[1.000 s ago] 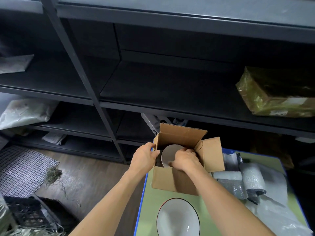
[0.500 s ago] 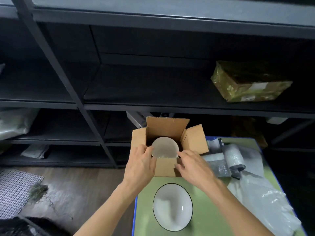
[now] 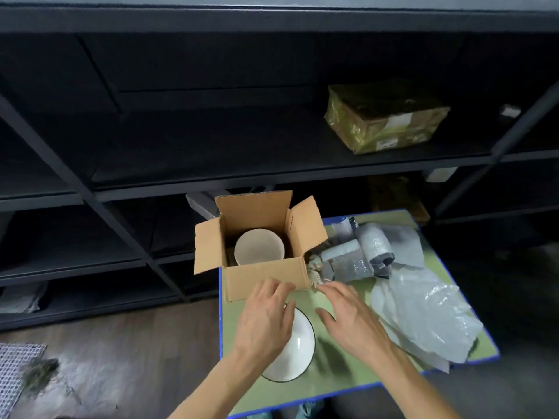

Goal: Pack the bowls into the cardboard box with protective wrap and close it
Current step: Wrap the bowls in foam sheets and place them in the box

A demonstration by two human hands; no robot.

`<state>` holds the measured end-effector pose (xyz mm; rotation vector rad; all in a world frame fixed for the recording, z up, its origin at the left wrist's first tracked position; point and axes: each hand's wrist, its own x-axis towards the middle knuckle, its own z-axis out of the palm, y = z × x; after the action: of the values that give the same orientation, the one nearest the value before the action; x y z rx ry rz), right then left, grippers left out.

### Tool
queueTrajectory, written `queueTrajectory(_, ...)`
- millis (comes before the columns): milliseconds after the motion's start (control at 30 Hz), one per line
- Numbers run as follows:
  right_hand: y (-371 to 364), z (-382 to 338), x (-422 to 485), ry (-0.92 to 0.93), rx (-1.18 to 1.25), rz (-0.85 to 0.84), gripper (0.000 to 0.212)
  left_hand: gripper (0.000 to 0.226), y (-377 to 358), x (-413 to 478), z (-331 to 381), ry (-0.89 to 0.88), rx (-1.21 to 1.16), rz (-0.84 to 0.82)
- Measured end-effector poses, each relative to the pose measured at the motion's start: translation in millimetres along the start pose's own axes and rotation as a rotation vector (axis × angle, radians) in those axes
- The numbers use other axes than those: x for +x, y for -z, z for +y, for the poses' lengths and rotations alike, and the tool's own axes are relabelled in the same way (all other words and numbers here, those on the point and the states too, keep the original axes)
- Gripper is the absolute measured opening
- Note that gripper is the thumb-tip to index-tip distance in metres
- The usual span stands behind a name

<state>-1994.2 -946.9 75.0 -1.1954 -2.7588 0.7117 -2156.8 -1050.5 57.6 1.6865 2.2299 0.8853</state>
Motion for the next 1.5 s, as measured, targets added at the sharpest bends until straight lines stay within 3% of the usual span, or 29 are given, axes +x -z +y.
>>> queueTrajectory(167,-4.0,28.6,-10.1,-0.056,-0.004,-0.063,0.051,0.041,-21.6,5.5,23.3,-0.03,0.001,-0.09)
queueTrajectory(600,19.9,134.2,-46.5,-0.317,0.021,-0.103,0.05,0.042,-103.1,36.8,81.3,-0.047,0.07,-0.417)
queueTrajectory(900,41.9,220.0,-74.4,-0.577,-0.054,-0.056,0.046,0.043,-166.1,73.4,132.7,-0.111,0.12,-0.541)
queueTrajectory(1233,42.0,253.2,-61.1,-0.747,-0.02,-0.085,0.037,0.041,-207.1,93.8,155.1,-0.1,0.175,-0.723)
queueTrajectory(1433,34.4,255.4,-53.4,-0.806,0.133,-0.037,0.062,0.043,-209.3,97.0,143.1,-0.013,0.099,-0.721)
queueTrajectory(1500,33.7,257.1,-50.9,-0.828,0.182,-0.008,0.06,0.043,-208.5,96.7,143.1,-0.008,0.069,-0.722)
